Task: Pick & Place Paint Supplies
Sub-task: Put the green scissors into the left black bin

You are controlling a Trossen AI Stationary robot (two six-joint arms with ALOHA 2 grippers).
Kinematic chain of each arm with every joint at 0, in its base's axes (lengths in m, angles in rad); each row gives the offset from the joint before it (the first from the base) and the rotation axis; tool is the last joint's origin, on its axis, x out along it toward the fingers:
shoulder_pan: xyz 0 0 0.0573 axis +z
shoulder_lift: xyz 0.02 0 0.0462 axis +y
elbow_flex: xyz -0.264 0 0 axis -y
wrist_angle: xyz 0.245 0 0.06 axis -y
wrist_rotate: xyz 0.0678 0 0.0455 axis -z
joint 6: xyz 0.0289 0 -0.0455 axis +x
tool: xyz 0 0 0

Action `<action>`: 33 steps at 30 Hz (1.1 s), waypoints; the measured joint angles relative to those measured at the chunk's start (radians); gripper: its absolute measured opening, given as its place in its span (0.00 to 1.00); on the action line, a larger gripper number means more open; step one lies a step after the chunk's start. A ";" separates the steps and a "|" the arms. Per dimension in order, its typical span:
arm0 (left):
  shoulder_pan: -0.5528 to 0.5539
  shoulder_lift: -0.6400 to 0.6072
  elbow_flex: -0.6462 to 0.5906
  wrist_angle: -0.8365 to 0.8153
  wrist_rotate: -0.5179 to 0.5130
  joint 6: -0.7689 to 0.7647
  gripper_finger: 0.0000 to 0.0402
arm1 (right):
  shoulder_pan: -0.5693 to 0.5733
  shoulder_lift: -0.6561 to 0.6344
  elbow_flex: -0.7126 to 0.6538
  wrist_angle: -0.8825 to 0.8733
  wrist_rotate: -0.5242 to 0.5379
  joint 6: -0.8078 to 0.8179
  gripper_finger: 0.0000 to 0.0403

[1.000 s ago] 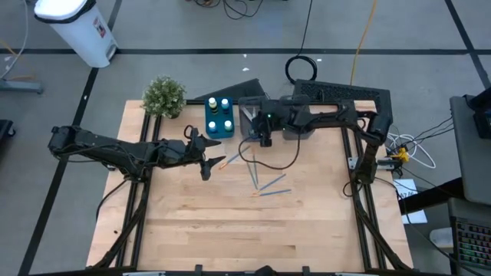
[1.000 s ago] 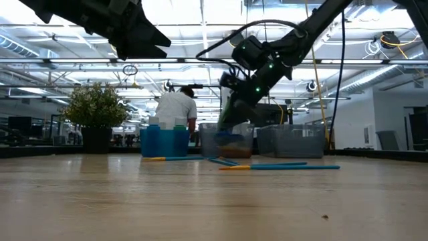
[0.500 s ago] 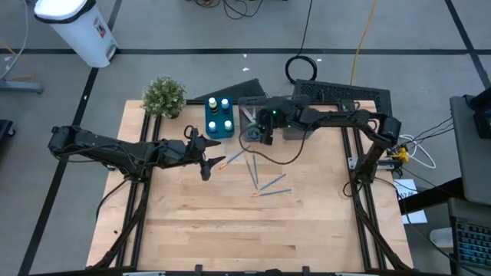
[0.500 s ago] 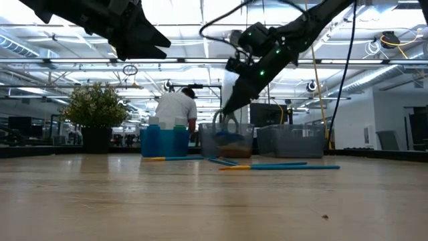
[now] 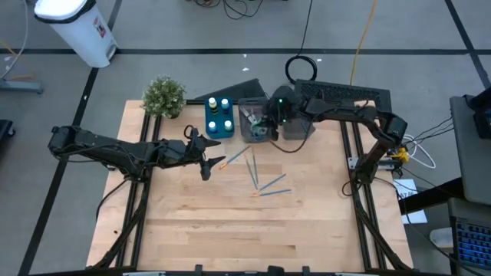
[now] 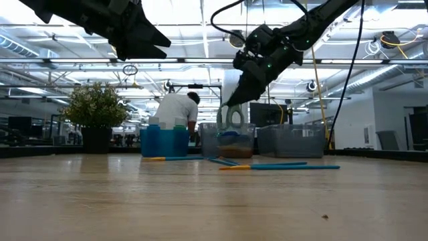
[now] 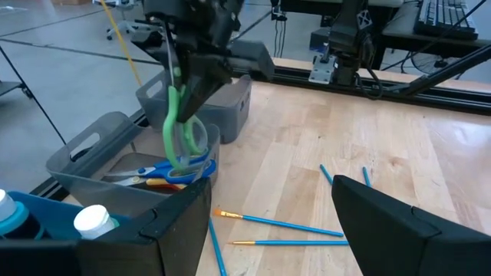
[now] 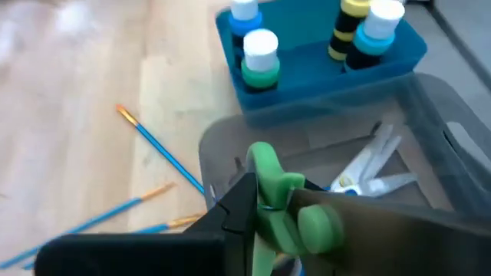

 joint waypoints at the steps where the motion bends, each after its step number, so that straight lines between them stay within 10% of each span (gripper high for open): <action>1: 0.000 0.000 0.000 0.000 0.000 0.000 0.68 | -0.006 0.000 0.004 -0.001 -0.024 0.005 0.14; 8: 0.000 0.000 0.000 0.000 0.000 0.003 0.68 | -0.059 0.010 0.022 -0.042 -0.264 -0.040 0.14; 33: 0.000 0.000 0.000 -0.008 0.000 -0.002 0.68 | -0.052 0.086 0.023 -0.016 -0.216 -0.131 0.18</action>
